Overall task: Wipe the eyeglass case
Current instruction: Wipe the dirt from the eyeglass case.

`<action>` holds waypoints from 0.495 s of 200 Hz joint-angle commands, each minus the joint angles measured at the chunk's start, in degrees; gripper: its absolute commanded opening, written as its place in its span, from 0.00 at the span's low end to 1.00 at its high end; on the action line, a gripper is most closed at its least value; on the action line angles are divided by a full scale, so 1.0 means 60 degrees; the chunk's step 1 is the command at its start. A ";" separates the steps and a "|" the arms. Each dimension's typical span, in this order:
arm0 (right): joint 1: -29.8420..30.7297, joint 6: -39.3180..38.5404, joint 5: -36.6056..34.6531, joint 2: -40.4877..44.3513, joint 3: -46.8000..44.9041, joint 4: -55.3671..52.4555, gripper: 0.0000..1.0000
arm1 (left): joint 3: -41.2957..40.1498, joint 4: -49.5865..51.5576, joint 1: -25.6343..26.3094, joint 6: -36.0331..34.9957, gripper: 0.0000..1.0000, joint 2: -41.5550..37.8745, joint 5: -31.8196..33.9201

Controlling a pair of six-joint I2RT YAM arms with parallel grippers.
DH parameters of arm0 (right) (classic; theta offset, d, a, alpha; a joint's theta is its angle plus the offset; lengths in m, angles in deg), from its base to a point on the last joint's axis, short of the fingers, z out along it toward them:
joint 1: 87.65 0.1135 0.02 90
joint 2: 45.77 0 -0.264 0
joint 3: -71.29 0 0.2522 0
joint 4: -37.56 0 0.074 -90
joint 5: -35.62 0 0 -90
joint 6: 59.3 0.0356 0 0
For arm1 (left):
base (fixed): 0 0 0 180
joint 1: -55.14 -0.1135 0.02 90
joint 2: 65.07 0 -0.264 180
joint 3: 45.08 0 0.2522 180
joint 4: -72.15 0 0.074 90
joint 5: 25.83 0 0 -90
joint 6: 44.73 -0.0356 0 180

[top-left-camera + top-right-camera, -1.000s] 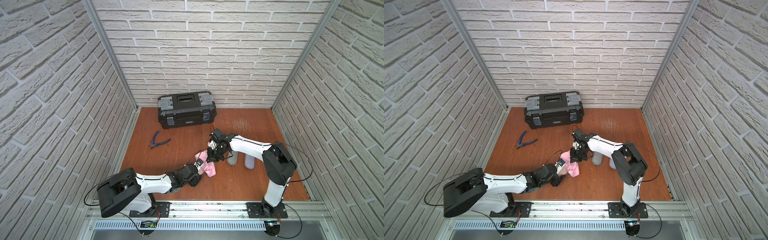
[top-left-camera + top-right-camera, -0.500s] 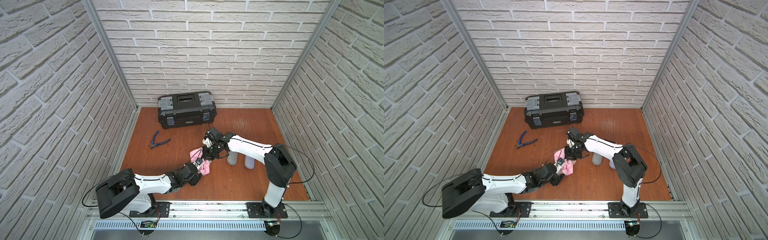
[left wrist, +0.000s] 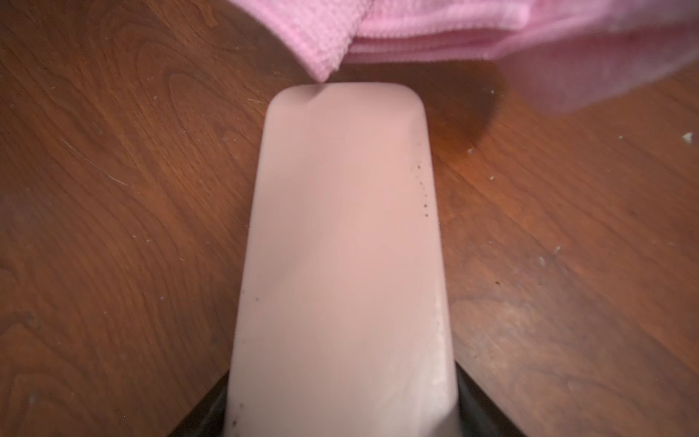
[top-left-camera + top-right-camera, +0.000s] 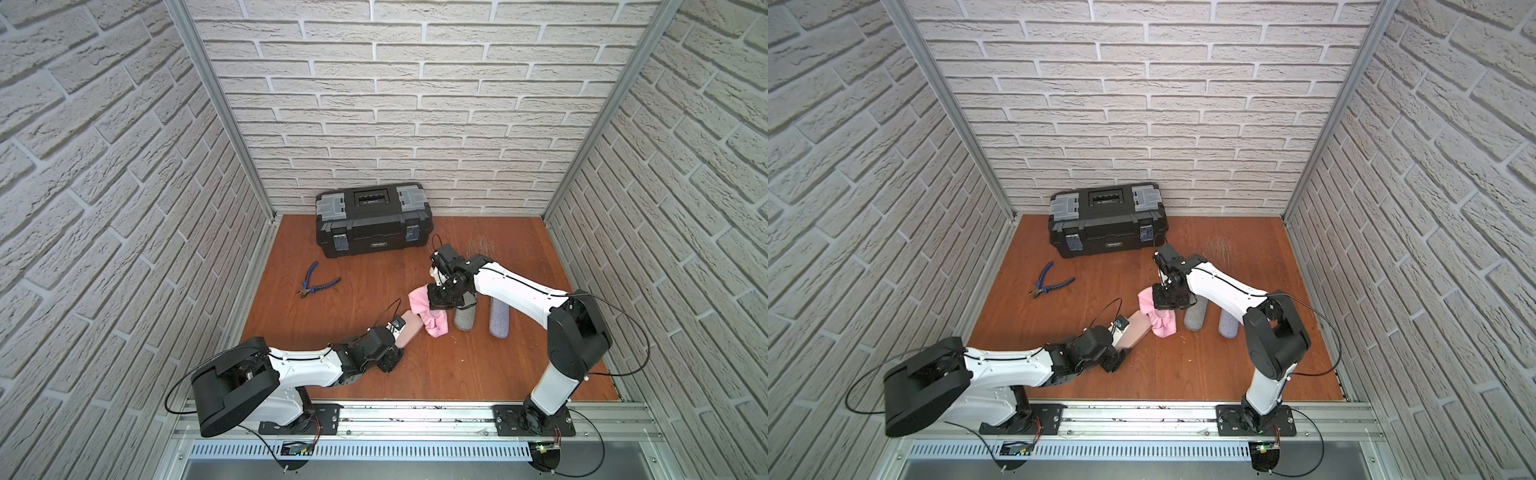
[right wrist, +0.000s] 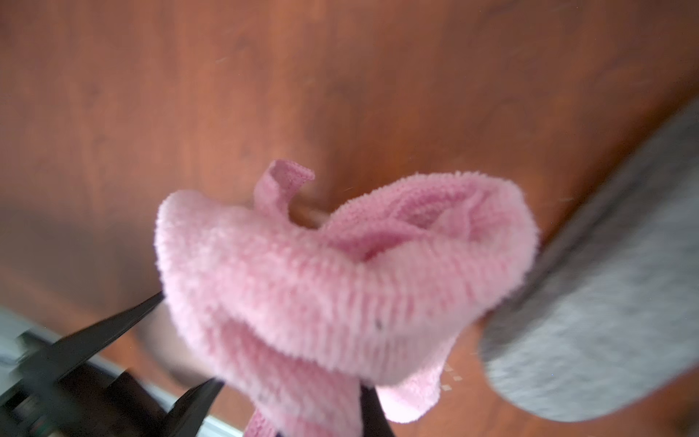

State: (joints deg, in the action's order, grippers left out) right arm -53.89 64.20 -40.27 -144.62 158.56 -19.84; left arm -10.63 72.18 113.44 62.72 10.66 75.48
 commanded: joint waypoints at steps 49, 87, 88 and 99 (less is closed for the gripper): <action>-0.0206 0.2173 0.3099 -0.1159 -0.2036 0.2968 0.03 | 0.0037 -0.0562 -0.0884 0.0644 0.53 -0.0082 -0.1912; -0.0823 -0.0543 -0.2378 -0.1031 -0.0372 -0.0820 0.03 | 0.0158 -0.0349 -0.0881 0.0671 0.57 0.0133 -0.2002; -0.0793 -0.0580 -0.2518 -0.1009 -0.0314 -0.0875 0.03 | 0.0157 -0.0348 -0.0882 0.0668 0.57 0.0143 -0.2002; -0.0449 -0.0965 -0.3459 -0.0779 0.0236 -0.1353 0.03 | 0.0156 -0.0320 -0.0885 0.0695 0.58 0.0173 -0.1949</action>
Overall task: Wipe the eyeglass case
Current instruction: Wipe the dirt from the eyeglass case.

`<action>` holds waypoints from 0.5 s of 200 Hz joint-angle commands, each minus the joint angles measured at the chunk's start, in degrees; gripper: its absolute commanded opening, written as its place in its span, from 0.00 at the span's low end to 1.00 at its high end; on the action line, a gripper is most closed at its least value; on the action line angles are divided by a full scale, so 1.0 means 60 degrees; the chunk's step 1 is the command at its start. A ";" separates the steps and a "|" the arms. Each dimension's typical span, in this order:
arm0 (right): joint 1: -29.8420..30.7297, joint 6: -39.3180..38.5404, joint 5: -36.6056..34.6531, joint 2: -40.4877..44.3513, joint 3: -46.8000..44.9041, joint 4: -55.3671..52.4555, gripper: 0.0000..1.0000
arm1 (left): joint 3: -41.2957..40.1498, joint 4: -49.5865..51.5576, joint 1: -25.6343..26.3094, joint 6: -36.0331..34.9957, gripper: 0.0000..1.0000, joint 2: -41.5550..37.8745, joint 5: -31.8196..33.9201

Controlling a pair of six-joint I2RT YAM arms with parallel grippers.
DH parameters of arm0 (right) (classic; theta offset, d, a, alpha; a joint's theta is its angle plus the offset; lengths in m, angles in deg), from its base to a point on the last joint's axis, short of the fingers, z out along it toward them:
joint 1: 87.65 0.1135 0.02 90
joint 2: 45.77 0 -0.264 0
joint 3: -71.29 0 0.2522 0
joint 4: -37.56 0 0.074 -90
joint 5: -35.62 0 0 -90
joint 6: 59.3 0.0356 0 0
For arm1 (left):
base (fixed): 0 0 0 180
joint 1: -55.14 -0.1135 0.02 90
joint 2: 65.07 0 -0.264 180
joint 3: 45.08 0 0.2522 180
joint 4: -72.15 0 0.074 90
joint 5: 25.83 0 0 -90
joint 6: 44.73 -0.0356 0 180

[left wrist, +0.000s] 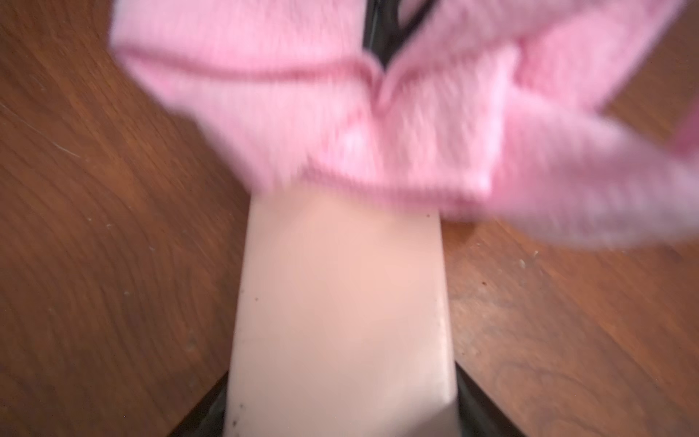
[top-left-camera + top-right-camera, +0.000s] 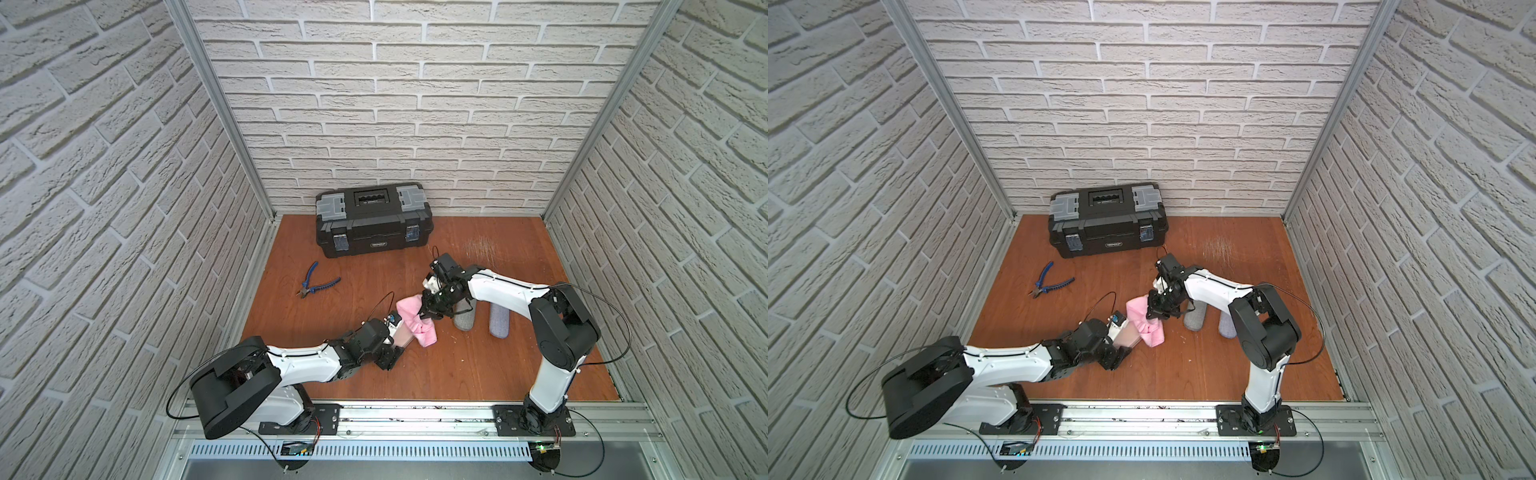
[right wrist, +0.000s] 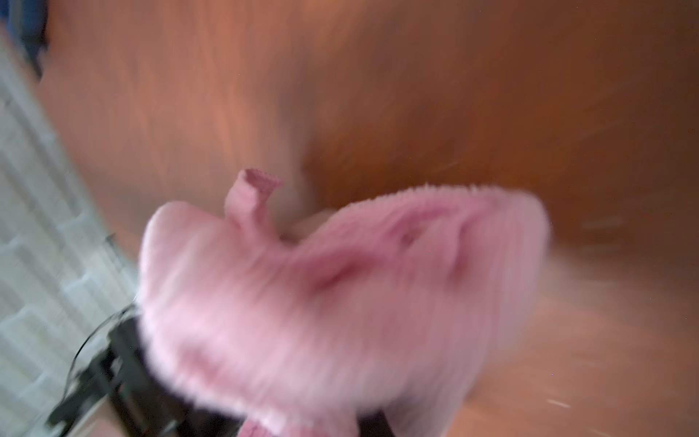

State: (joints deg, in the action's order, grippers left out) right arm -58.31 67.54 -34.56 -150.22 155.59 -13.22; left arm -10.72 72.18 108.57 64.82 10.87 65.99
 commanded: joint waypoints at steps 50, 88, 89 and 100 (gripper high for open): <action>0.1176 0.0340 0.0642 0.0905 0.0098 -0.0142 0.03 | 0.0254 -0.0232 -0.0077 0.0267 0.61 0.0162 -0.0305; 0.1039 0.1334 0.2260 0.0403 -0.1350 0.1526 0.03 | 0.0178 -0.0274 -0.0078 0.0272 0.61 0.0111 -0.0201; 0.1019 0.1296 0.2247 0.0380 -0.1361 0.1489 0.03 | 0.0181 -0.0267 -0.0075 0.0279 0.61 0.0114 -0.0201; 0.0726 0.0663 0.1644 0.0086 -0.1358 0.0794 0.03 | 0.0172 -0.0245 -0.0073 0.0260 0.61 0.0117 -0.0171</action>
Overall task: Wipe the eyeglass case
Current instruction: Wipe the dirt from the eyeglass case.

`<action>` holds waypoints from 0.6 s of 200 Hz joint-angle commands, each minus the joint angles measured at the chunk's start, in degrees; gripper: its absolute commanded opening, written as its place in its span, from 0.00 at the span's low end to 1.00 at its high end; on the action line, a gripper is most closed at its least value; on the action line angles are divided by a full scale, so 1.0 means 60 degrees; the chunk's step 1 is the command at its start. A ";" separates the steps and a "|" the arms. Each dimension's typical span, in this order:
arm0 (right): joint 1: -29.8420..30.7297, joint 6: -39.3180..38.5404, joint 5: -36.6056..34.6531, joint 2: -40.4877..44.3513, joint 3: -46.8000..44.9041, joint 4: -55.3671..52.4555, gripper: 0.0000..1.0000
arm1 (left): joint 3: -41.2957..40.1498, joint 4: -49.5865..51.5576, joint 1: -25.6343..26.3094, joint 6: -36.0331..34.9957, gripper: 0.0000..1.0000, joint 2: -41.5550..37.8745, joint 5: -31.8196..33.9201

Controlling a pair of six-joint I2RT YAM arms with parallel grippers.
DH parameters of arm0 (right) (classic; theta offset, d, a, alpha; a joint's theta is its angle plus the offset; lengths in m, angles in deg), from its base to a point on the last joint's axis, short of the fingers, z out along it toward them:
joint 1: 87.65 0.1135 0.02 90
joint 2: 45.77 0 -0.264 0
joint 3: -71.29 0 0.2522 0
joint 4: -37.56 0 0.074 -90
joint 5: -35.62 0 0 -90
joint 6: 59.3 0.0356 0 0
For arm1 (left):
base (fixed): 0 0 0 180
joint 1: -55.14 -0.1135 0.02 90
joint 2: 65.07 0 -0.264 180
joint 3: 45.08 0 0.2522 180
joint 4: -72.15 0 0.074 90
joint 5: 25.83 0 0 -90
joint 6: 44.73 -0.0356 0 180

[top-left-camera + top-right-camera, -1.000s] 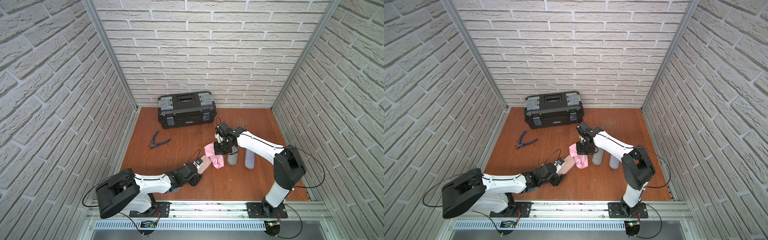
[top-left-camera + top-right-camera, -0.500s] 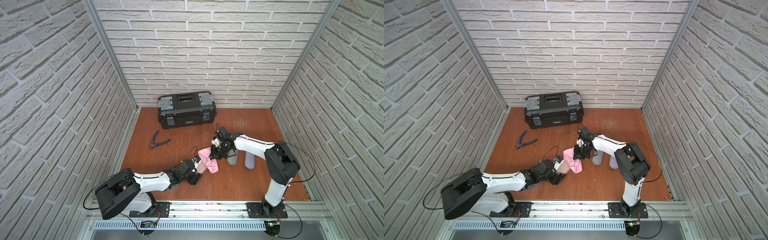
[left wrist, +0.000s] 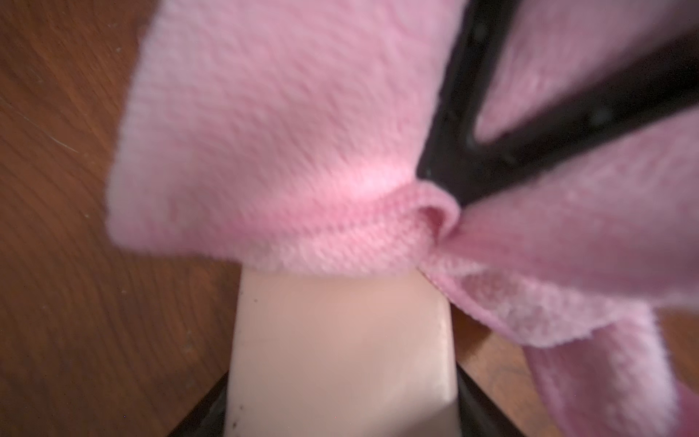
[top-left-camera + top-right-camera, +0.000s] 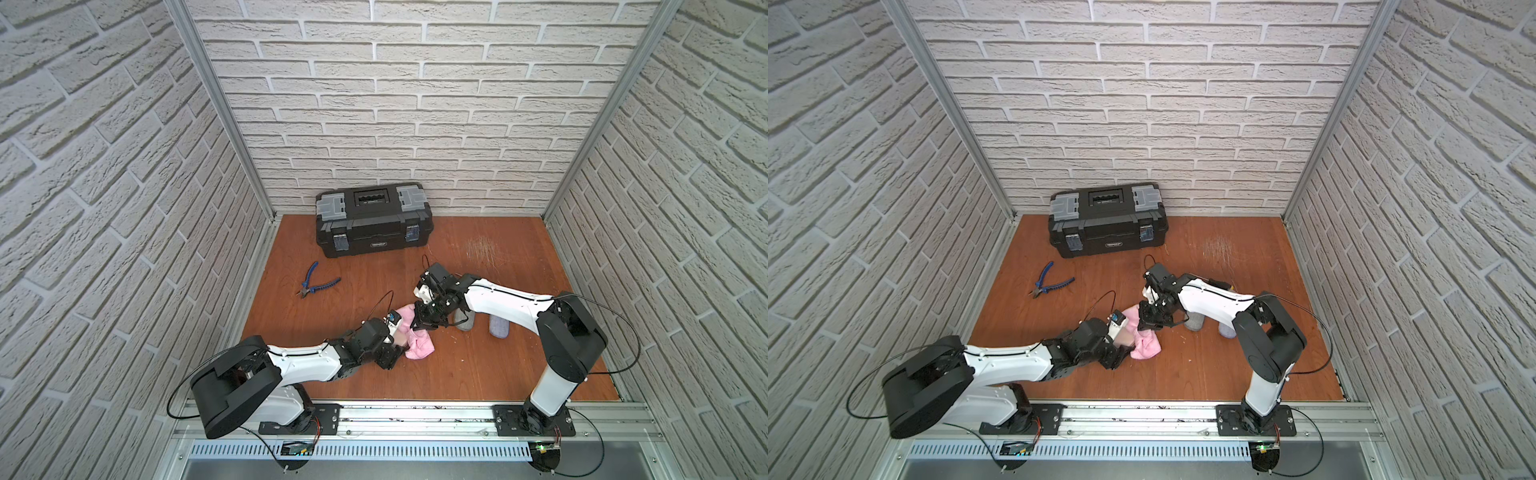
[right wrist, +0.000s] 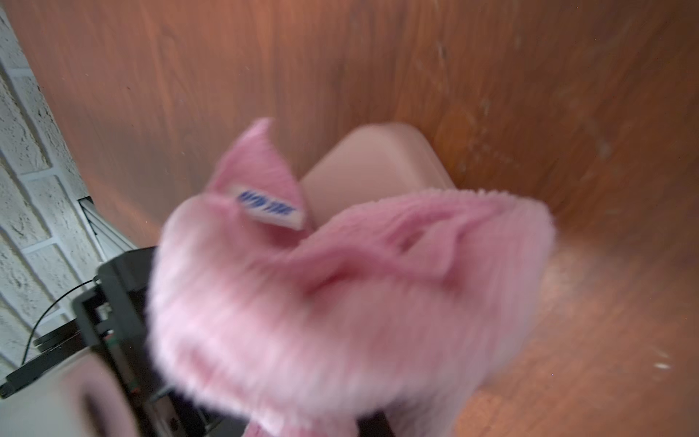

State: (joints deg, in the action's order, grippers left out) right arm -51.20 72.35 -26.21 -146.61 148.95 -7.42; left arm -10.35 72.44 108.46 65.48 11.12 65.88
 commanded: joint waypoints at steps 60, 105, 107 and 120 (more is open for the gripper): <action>-0.0739 -0.2588 -0.5900 -0.0486 0.2284 -0.3613 0.03 | 0.0302 0.0248 0.0419 -0.0286 0.62 0.0118 0.1064; -0.0309 -0.0434 0.0586 -0.0446 0.1466 -0.0688 0.03 | 0.0781 0.0824 0.1659 -0.0499 0.62 0.0593 0.3771; -0.0293 -0.0217 0.0805 -0.0430 0.1326 -0.0393 0.03 | 0.0782 0.0821 0.1711 -0.0497 0.62 0.0608 0.3867; -0.0295 0.0690 0.1514 -0.0348 0.0551 0.0800 0.02 | 0.0782 0.0797 0.2021 -0.0443 0.62 0.0697 0.4399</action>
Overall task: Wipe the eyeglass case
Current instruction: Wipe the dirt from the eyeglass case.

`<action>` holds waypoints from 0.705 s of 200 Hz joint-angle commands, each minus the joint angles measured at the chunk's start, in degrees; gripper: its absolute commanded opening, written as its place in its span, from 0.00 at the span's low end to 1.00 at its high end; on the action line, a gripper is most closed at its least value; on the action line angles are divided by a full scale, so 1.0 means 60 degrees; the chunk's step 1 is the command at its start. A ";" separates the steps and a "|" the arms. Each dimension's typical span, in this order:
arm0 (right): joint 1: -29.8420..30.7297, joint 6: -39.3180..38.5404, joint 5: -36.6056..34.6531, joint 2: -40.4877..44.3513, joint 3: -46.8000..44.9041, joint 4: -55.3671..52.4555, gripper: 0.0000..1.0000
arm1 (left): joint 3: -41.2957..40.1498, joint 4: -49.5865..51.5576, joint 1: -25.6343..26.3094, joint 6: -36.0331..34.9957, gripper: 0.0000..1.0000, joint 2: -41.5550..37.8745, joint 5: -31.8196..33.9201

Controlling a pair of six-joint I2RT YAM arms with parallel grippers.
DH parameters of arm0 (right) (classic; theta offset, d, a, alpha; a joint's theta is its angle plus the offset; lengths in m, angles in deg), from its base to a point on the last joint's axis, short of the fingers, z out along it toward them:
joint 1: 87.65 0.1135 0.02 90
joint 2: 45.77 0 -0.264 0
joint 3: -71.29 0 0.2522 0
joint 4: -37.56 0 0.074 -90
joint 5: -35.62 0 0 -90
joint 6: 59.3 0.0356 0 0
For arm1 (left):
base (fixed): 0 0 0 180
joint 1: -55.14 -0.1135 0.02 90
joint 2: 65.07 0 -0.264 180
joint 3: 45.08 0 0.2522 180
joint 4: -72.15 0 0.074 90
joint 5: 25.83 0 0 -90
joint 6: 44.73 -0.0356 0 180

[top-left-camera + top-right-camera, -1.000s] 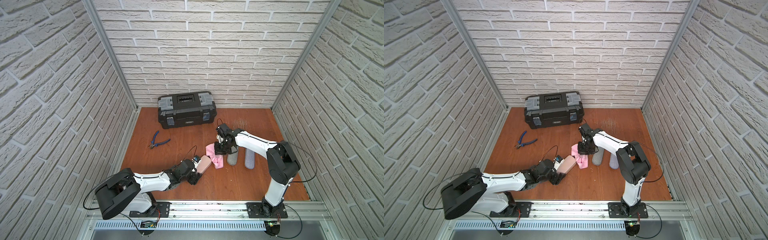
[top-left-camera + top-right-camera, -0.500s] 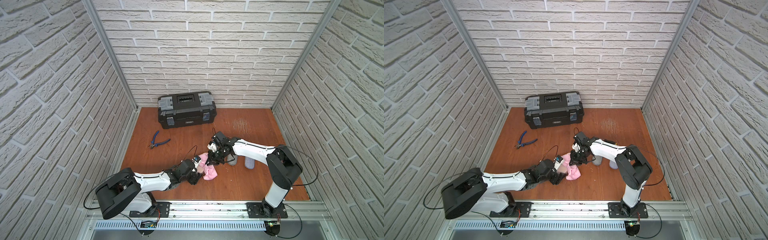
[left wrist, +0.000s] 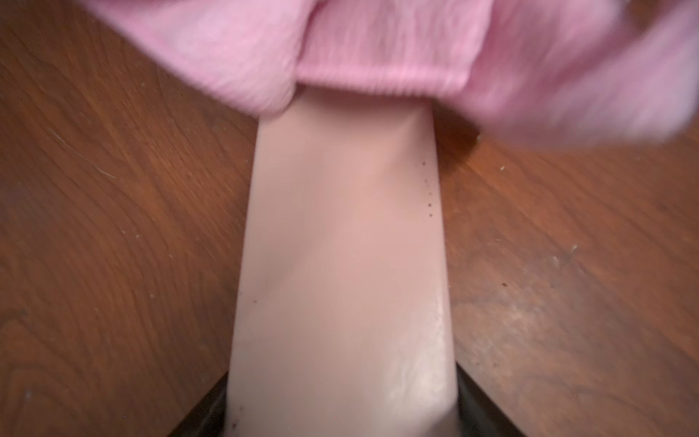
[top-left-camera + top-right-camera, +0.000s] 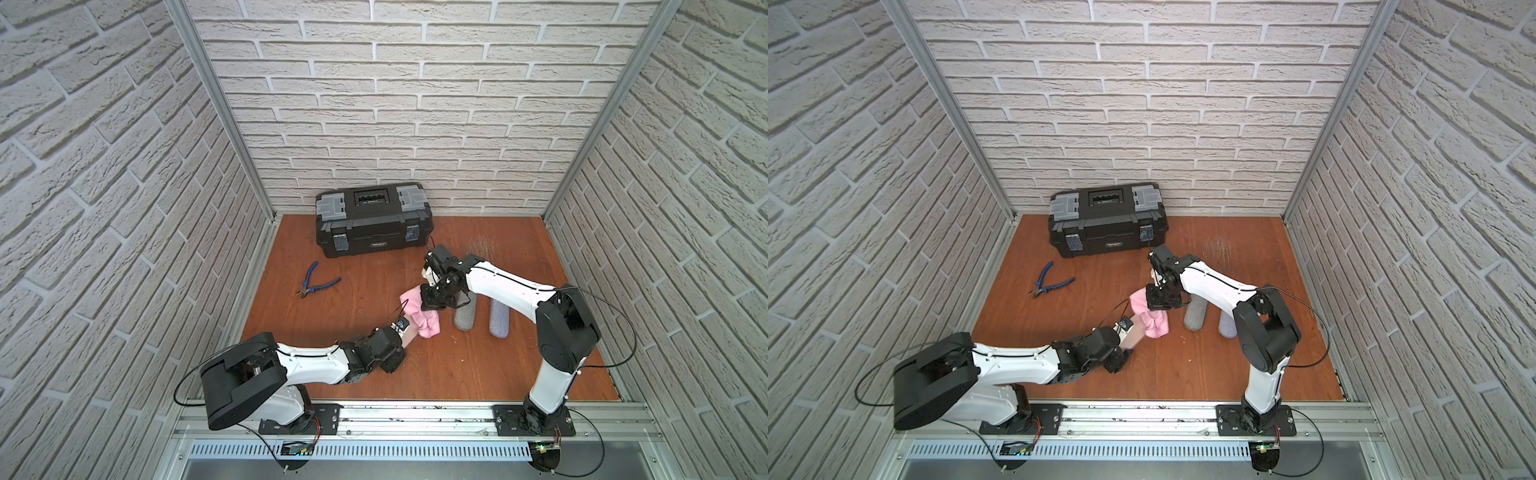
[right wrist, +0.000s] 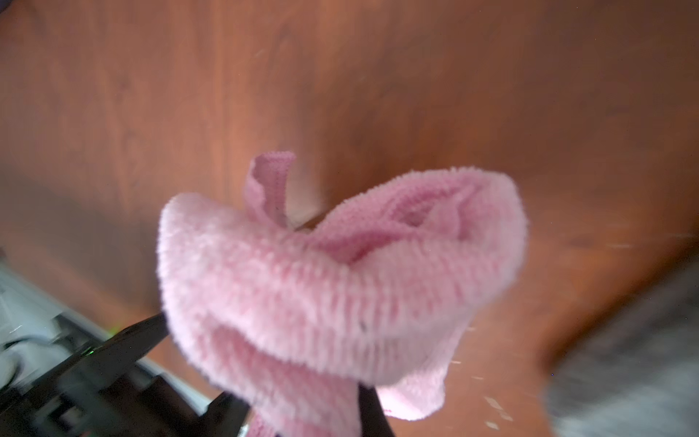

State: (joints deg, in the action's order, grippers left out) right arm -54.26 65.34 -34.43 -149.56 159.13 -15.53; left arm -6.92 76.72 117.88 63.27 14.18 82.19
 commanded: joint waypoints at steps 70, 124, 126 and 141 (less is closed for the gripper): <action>-0.0957 -0.1210 -0.1871 -0.0179 -0.0323 -0.1388 0.03 | 0.0971 0.0637 0.1898 -0.0363 0.63 0.1270 0.3607; -0.0300 -0.2323 -0.2200 -0.0444 0.2955 -0.3243 0.03 | 0.2330 0.2261 0.3075 -0.0314 0.62 0.2635 0.5757; -0.0205 -0.2357 -0.2171 -0.0522 0.3113 -0.3336 0.03 | 0.2384 0.2344 0.3114 -0.0307 0.62 0.2688 0.5811; 0.0500 -0.2447 -0.1738 -0.1189 0.3945 -0.3628 0.02 | 0.2862 0.3051 0.3298 -0.0275 0.62 0.3180 0.6387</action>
State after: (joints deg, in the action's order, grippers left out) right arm -57.56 54.52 -46.10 -151.44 176.31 -31.05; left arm 6.74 86.30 135.98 61.80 29.37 112.55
